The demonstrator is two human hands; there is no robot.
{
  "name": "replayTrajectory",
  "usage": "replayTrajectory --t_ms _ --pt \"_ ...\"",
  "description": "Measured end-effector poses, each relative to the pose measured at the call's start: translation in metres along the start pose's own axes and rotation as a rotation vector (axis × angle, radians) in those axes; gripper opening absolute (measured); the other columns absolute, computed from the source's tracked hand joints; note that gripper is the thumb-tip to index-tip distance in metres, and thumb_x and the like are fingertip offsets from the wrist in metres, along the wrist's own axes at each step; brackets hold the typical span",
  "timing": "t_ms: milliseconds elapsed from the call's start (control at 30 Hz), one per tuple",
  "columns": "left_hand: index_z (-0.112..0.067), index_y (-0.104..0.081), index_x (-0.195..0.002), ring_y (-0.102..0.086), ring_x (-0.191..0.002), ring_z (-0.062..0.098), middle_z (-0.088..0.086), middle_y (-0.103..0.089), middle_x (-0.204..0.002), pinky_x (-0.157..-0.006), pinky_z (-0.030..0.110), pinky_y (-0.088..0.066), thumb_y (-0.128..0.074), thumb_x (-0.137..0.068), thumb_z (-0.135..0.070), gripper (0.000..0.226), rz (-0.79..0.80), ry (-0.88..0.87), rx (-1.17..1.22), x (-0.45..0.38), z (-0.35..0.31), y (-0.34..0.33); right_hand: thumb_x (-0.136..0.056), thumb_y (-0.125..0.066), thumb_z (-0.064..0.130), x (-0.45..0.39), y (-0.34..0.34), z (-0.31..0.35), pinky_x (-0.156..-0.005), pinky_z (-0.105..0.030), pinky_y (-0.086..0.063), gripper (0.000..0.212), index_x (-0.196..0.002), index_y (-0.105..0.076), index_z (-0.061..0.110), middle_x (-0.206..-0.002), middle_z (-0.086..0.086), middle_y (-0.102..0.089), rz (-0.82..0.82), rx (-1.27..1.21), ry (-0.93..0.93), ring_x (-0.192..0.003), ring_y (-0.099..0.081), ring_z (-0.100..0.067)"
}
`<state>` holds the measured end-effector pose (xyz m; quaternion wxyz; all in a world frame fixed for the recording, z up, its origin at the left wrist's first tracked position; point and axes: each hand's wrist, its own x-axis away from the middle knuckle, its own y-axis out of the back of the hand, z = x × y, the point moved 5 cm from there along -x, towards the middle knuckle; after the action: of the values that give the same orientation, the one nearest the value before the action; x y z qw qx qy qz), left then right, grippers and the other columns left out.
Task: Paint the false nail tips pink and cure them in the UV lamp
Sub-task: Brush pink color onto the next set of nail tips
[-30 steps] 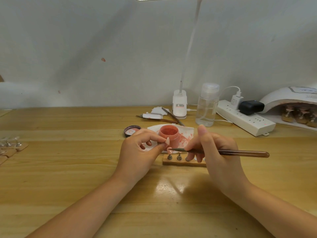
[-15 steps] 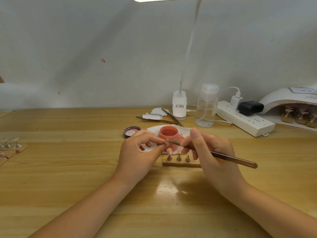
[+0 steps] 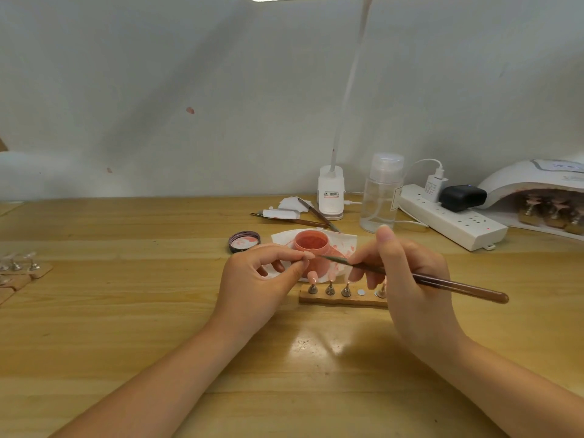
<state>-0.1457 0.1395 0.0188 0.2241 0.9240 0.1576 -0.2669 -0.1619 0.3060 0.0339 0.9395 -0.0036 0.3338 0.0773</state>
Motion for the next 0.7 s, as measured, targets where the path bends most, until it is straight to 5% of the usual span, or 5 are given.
replayTrajectory --t_ms 333,533,700 --pt "-0.029 -0.068 -0.085 -0.059 -0.080 -0.010 -0.017 -0.066 -0.083 -0.063 0.002 -0.038 -0.069 -0.077 -0.002 0.028 0.017 -0.036 0.017 0.0002 -0.0017 -0.0014 -0.088 -0.041 0.039 -0.0019 -0.0068 0.0000 -0.053 -0.021 -0.047 0.035 -0.073 -0.067 0.020 -0.068 0.004 -0.066 0.099 0.170 0.061 -0.062 -0.060 -0.007" --pt "-0.037 -0.066 -0.081 -0.054 -0.072 -0.004 -0.012 -0.066 -0.080 -0.053 0.007 -0.035 -0.069 -0.077 -0.007 0.031 0.019 -0.067 0.025 -0.0002 -0.0012 -0.0026 -0.086 -0.040 0.040 -0.0014 -0.0005 0.0012 -0.053 -0.012 -0.043 0.039 -0.063 -0.065 0.020 -0.060 -0.002 -0.065 0.002 0.010 0.028 -0.054 -0.057 -0.004" --pt "-0.035 -0.066 -0.082 -0.058 -0.077 -0.010 -0.017 -0.066 -0.079 -0.062 0.001 -0.036 -0.068 -0.073 -0.012 0.025 0.034 -0.100 0.057 -0.0006 -0.0025 -0.0033 -0.088 -0.045 0.038 -0.0010 -0.0050 -0.0001 -0.053 -0.010 -0.042 0.038 -0.064 -0.066 0.018 -0.060 -0.001 -0.066 0.024 -0.002 -0.006 -0.053 -0.058 -0.001"
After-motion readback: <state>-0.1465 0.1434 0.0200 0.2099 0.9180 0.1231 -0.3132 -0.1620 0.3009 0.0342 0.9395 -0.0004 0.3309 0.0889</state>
